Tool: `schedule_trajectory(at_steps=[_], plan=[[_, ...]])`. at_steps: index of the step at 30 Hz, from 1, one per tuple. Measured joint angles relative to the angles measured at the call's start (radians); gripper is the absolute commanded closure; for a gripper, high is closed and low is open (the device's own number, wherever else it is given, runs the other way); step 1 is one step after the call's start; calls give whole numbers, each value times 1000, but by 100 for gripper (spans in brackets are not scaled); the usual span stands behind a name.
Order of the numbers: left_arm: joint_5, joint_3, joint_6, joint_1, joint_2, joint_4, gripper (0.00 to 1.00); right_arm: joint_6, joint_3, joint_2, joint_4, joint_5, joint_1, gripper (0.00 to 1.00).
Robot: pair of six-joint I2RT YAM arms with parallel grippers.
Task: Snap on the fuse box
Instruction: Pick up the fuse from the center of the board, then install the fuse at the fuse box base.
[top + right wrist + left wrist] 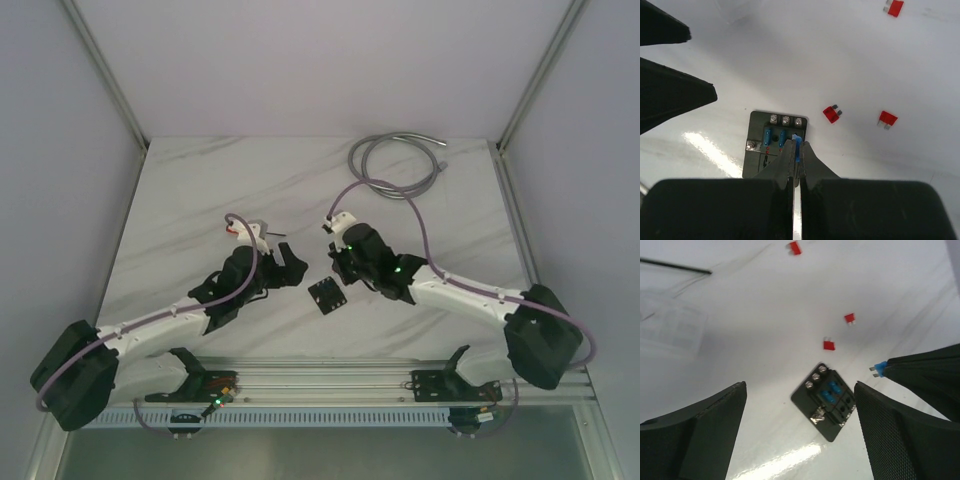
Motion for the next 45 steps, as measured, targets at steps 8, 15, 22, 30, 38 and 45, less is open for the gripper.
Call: schedule_trajectory(at_steps=[8,15,22,30,38,45], plan=[[-25,6,-90,26,69,-64,0,42,72,143,-50,173,82,100],[-21,12,-146,48,106,-85,0,65,104,208,-79,223,108,100],[-17,12,-184,70,115,-97,0,76,126,275,-108,241,123,100],[-17,12,-202,84,115,-105,0,83,161,305,-135,270,138,100],[-17,12,-209,88,115,-108,0,88,167,309,-148,297,152,100],[-17,12,-216,89,112,-111,0,88,167,303,-150,308,160,100]])
